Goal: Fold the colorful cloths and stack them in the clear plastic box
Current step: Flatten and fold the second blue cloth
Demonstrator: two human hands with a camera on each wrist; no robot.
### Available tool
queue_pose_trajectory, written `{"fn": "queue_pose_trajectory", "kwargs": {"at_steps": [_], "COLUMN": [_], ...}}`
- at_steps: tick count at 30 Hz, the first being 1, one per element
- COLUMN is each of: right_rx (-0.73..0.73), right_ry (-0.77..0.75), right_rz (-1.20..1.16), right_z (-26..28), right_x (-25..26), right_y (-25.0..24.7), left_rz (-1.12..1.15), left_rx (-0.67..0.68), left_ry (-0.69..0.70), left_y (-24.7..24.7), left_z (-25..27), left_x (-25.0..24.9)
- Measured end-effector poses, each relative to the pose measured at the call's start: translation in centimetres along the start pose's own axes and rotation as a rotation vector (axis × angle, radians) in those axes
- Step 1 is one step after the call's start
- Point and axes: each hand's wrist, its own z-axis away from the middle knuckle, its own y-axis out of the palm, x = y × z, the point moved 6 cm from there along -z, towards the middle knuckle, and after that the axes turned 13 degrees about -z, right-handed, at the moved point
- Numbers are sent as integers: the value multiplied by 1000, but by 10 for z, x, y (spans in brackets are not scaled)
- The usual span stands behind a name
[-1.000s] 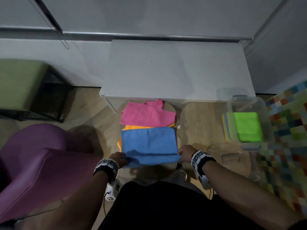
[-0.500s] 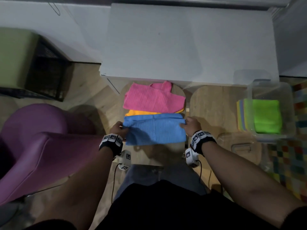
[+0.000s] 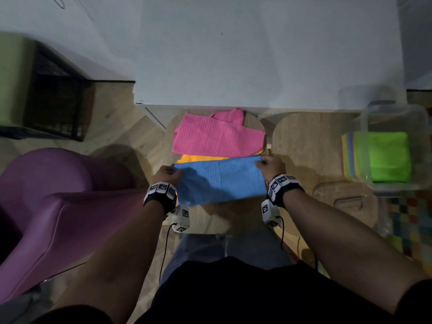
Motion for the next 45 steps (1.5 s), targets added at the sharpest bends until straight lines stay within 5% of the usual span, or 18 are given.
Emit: {"fn": "queue_pose_trajectory", "kwargs": {"at_steps": [6, 20, 32, 38, 45], "right_rx": [-29, -71, -14, 78, 222], "right_ry": [-36, 51, 121, 189, 110], "right_rz": [-15, -107, -359, -595, -658], "right_z": [-4, 0, 19, 37, 63], "right_x": [5, -12, -24, -4, 46], "right_y": [4, -7, -30, -41, -24], "left_rz": [34, -24, 422, 511, 391], "left_rx": [-84, -35, 104, 56, 153], "left_ry": [82, 256, 221, 195, 461], "left_y": [-7, -1, -5, -24, -15], "left_z": [-7, -14, 12, 29, 85], "left_x": [-8, -7, 0, -28, -109]}}
